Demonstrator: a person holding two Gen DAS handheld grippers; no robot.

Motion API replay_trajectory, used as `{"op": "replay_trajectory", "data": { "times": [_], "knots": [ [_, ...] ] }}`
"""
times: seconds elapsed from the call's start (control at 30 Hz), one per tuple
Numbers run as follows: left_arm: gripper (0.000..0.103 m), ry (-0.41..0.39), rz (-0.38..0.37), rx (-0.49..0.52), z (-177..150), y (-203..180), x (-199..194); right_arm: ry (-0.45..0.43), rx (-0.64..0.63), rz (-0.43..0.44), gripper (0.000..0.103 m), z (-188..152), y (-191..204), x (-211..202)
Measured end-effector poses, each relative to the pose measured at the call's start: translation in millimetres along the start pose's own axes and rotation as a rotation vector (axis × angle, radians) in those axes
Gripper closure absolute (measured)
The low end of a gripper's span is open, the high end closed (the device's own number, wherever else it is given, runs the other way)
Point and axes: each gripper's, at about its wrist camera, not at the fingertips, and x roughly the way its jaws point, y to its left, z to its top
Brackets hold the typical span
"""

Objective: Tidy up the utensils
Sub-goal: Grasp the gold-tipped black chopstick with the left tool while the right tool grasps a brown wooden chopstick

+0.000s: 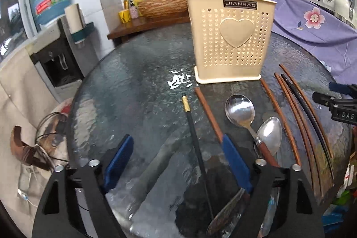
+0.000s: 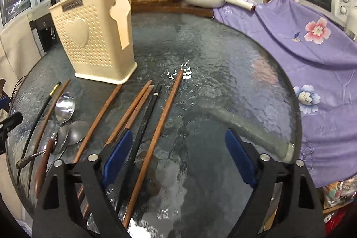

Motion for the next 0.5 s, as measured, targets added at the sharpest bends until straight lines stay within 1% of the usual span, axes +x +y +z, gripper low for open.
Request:
{"op": "replay_trajectory", "data": {
  "times": [0.03,0.07,0.13,0.23,0.3,0.37,0.4,0.47,0.5],
  "knots": [
    [0.032,0.016,-0.026,-0.007,2,1,6,0.014,-0.002,-0.001,0.029,2,0,6],
    [0.034,0.026,-0.039,-0.011,4,0,10,0.017,-0.008,-0.007,0.031,3,1,9],
    [0.042,0.059,-0.077,-0.026,6,0,22,0.026,-0.024,-0.021,0.040,8,2,18],
    [0.045,0.079,-0.085,-0.033,9,-2,32,0.051,-0.009,-0.003,0.047,13,1,29],
    [0.046,0.093,-0.090,-0.047,10,1,37,0.065,-0.001,0.014,0.050,16,1,34],
    [0.049,0.107,-0.109,-0.068,12,4,42,0.076,-0.007,0.009,0.054,19,4,40],
    [0.051,0.121,-0.119,-0.081,13,6,46,0.081,-0.005,0.011,0.057,20,4,43],
    [0.056,0.142,-0.124,-0.094,16,8,52,0.085,0.009,0.012,0.059,25,4,48],
    [0.058,0.146,-0.129,-0.097,17,9,54,0.089,0.009,0.012,0.064,27,5,50]
  ]
}}
